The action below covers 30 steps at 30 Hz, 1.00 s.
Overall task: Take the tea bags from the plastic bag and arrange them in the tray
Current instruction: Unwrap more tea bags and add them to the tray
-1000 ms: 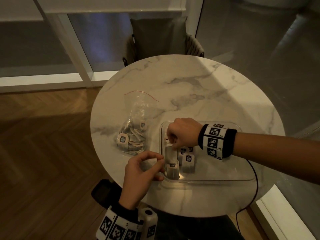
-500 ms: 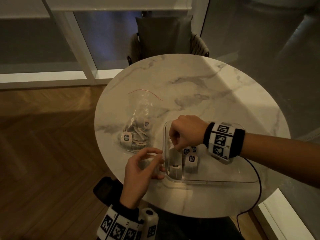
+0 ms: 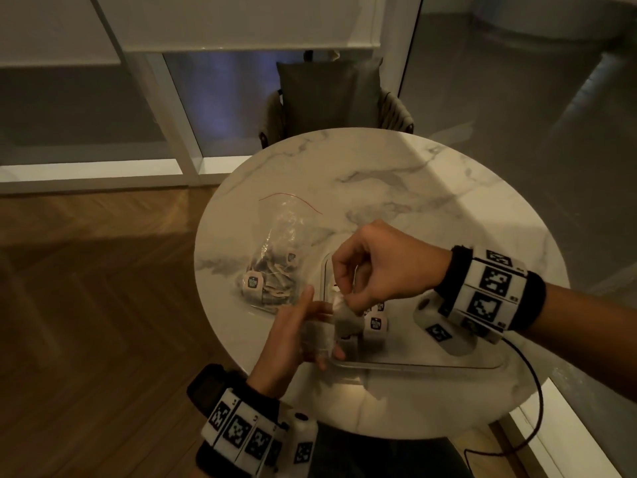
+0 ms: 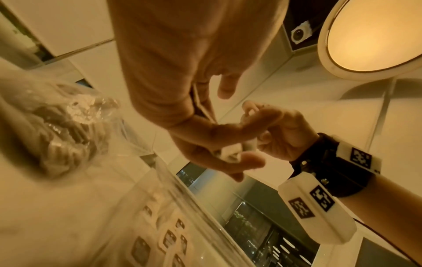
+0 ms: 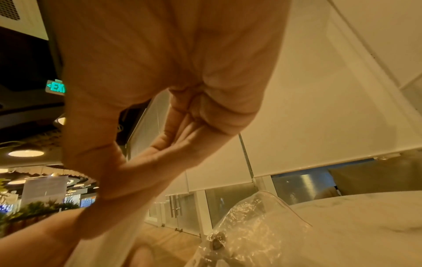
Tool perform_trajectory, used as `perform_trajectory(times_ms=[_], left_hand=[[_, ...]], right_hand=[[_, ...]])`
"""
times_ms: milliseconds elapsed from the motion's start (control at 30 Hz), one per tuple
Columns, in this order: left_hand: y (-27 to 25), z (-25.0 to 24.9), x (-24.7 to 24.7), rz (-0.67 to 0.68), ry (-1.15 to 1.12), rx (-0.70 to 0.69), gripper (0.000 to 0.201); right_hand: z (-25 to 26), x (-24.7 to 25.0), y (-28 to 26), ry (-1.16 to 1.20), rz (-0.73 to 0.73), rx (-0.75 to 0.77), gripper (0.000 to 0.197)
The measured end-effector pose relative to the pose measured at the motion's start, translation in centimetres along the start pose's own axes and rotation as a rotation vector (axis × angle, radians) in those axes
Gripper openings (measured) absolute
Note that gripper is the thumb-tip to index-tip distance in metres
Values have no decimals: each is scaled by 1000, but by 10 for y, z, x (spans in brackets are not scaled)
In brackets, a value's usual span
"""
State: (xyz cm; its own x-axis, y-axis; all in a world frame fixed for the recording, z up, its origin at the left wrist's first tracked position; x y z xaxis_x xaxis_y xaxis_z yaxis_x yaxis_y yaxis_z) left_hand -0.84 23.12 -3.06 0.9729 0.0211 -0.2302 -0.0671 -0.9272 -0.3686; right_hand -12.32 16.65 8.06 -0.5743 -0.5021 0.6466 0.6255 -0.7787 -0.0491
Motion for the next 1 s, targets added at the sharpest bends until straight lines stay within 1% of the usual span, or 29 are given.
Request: perform_trajectory(times_ms=[33,100,233,333,400,500,567,600,700,733,767,800,900,1000], left_hand=[[0,2,-2,28,-44,24,69],[0,3,-5,79,-99,41,59],[-3,-5,-9,97,-111,-15,41],[-5,-11,-14,99,-112,-33,30],[-4,-12,-17,86,-124,-30,29],[2,-13,-17,-11,-110,-45,35],[5,-14,-16,-94,-99,-82,28],[6,-15,-15,-133,-97,-109,23],[6,-18,-14,-238,-78,-196,14],[5,-19,-15,-255,-80,-220,13],[4,-20,-18,-266,-88,-238,12],[2,-21,-20,-277,-103,-251,10],[-1,-20,-25,-313,-173,-263,10],[-2,-16,-27,-359,-235,-254,11]], right_hand=[[0,0,-1,17,-11,4,13],[0,2,-5,99,-26,-1,14],[-2,10,-14,265,-35,7,24],[-3,16,-19,271,-47,63,19],[-4,19,-23,239,-65,92,14],[-11,26,-30,173,-146,83,15],[-21,30,-36,188,-186,37,21],[-26,29,-39,212,-191,-3,28],[-42,20,-46,267,-205,-117,59],[-47,16,-48,259,-237,-148,63],[-51,13,-49,243,-275,-169,62],[-55,11,-50,241,-308,-185,57],[-63,1,-51,334,-366,-228,35],[-61,-2,-50,382,-426,-215,22]])
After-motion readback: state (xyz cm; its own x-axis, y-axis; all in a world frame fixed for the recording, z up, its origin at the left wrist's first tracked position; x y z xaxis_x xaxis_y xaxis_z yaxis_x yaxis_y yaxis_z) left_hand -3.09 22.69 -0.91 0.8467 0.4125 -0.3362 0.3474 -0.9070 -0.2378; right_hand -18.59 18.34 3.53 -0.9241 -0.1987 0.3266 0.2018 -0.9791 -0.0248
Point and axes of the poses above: each hand's wrist, its own y-axis towards the middle knuckle, its own x-axis out of the back of the hand, z = x × y, the point moved 6 cm from there along y, towards the middle knuckle, and after that the axes turned 10 degrees about -z, right-handed, at the moved point
